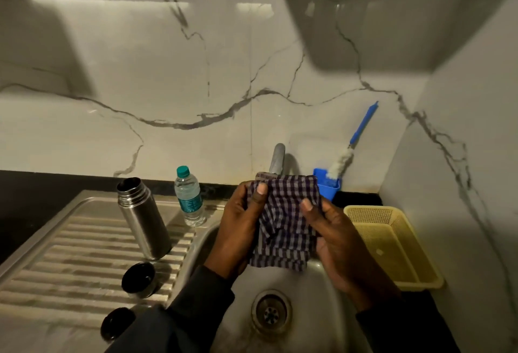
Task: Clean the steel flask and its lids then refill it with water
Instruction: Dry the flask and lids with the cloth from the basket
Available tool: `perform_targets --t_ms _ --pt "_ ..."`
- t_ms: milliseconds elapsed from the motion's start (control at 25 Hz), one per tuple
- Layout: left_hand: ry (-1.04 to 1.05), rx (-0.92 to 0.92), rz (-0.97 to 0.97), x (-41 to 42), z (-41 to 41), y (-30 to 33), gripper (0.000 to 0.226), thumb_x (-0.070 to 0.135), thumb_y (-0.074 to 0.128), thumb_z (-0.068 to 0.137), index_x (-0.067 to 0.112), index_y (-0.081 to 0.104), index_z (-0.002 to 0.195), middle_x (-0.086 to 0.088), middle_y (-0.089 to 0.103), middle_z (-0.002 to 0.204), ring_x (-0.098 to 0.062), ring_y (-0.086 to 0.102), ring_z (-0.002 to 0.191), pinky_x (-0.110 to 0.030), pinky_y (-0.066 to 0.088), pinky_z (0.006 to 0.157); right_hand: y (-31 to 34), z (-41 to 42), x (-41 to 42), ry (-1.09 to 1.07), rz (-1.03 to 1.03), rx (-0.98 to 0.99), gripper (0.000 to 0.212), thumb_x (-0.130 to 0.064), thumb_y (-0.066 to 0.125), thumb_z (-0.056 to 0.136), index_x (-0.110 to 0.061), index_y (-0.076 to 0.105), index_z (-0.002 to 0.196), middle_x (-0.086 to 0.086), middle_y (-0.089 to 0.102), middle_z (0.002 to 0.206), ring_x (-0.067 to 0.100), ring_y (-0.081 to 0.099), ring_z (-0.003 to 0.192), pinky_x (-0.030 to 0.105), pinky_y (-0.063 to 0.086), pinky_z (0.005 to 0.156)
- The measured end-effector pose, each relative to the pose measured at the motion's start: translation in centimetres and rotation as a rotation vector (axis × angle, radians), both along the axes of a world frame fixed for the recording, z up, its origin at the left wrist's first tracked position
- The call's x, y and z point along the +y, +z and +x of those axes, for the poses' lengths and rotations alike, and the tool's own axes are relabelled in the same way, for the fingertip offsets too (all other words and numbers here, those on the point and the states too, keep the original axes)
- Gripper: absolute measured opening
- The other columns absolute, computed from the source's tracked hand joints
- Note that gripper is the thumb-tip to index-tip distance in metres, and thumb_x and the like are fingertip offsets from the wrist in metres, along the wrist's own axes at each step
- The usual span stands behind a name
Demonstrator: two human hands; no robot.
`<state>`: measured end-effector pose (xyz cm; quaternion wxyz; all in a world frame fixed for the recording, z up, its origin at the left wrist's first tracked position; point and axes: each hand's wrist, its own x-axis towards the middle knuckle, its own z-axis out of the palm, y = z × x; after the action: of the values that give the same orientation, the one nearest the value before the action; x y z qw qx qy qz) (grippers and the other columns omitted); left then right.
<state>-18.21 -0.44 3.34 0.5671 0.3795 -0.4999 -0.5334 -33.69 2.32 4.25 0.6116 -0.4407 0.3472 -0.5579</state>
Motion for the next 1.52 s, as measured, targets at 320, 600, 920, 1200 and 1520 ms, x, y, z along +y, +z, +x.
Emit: perform_targets --t_ms 320,600,920,1200,1520 --pt "-0.206 -0.001 0.326 -3.1 -3.7 -4.3 0.031 0.023 0.069 0.089 0.005 0.066 0.114 -0.014 0.074 0.112 -0.026 0.071 0.104 -0.038 0.057 0.09 -3.8 -6.1 -1.1 -0.202 0.144 0.161 0.03 -0.016 0.061 0.091 -0.016 0.06 0.121 0.006 0.072 0.11 0.021 0.07 0.097 0.037 0.057 0.08" --pt "-0.278 -0.045 0.294 -6.6 -11.2 -5.9 0.032 0.009 0.068 0.091 -0.004 0.061 0.119 -0.021 0.07 0.115 -0.027 0.07 0.099 -0.031 0.057 0.077 -5.6 -12.5 -3.0 -0.379 0.172 0.152 0.023 -0.014 0.055 0.096 -0.018 0.058 0.118 0.012 0.068 0.116 0.026 0.069 0.098 0.045 0.057 0.083" --pt "-0.113 -0.766 -0.122 -9.4 -19.8 -8.2 0.045 0.008 0.072 0.087 0.007 0.048 0.125 -0.011 0.06 0.116 -0.02 0.058 0.102 -0.031 0.049 0.088 -8.4 -18.0 -4.6 -0.541 0.251 0.661 0.049 -0.02 0.055 0.095 -0.022 0.031 0.138 0.005 0.053 0.126 0.023 0.058 0.107 0.041 0.05 0.089" --pt "-0.34 -1.439 -0.605 -8.5 -22.3 -12.7 0.038 0.029 0.057 0.098 0.014 0.061 0.132 -0.013 0.051 0.145 -0.036 0.045 0.133 -0.045 0.036 0.108 -14.6 -20.7 -4.3 -0.276 0.259 1.34 0.044 -0.021 0.052 0.095 -0.012 0.046 0.137 0.004 0.053 0.132 0.021 0.052 0.118 0.032 0.048 0.098" --pt "-0.565 -1.673 -0.6 -7.7 -22.3 -13.2 0.058 0.054 0.022 0.103 0.022 0.052 0.141 0.0 0.048 0.151 -0.028 0.016 0.151 -0.045 0.003 0.121 -14.9 -21.1 -3.7 -0.305 0.226 1.427 0.055 -0.045 0.046 0.095 -0.022 0.03 0.143 0.0 0.039 0.144 0.023 0.048 0.121 0.034 0.046 0.094"
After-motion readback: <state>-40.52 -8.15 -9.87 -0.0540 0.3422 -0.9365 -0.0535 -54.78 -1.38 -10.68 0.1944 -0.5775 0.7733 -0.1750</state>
